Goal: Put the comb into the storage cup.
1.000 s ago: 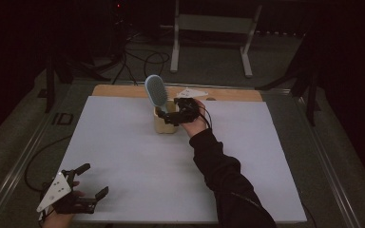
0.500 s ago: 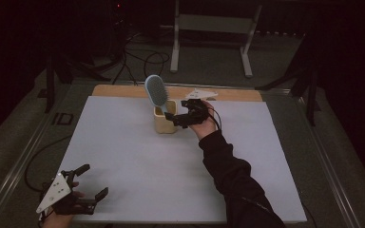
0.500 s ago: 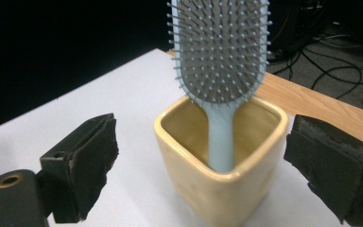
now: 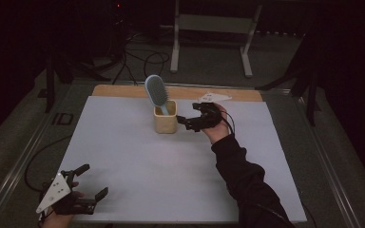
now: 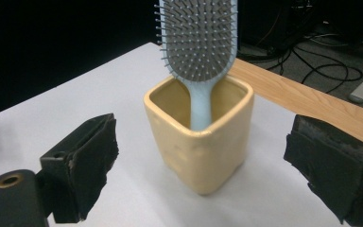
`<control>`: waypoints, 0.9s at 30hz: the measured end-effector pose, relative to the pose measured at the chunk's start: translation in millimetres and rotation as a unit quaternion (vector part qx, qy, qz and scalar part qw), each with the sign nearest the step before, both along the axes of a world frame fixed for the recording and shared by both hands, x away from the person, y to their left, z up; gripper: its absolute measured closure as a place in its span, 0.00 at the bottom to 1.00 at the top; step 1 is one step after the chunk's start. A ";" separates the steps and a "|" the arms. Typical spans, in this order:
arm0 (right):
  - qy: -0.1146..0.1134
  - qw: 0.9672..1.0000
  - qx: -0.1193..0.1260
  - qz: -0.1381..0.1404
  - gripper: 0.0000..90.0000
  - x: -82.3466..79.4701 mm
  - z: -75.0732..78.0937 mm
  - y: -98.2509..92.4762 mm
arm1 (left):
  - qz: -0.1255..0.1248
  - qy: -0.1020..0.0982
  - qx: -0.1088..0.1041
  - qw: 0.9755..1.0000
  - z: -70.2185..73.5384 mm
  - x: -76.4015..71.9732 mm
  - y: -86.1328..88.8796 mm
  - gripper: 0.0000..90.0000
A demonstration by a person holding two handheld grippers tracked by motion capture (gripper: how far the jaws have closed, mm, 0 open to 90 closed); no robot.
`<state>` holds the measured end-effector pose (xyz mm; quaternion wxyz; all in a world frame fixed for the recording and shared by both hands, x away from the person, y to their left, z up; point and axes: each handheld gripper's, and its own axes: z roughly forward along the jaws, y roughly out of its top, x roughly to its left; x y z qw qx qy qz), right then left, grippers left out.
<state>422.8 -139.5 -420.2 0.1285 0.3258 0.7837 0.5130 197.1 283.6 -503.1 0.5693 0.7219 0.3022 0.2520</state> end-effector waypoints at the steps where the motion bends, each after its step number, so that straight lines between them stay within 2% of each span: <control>1: -0.001 1.000 -0.002 -0.001 0.10 -1.6 0.3 -2.6 | 0.000 0.000 0.000 1.000 0.0 0.0 0.0 0.00; 9: -0.005 1.000 0.003 -0.006 0.10 -17.1 -0.8 -23.1 | 0.000 0.001 0.002 1.000 0.1 -0.4 0.0 0.00; 27: 0.005 1.000 0.020 -0.013 0.10 -56.0 -16.4 -74.8 | -0.001 0.001 0.002 1.000 -0.2 0.2 -0.7 0.00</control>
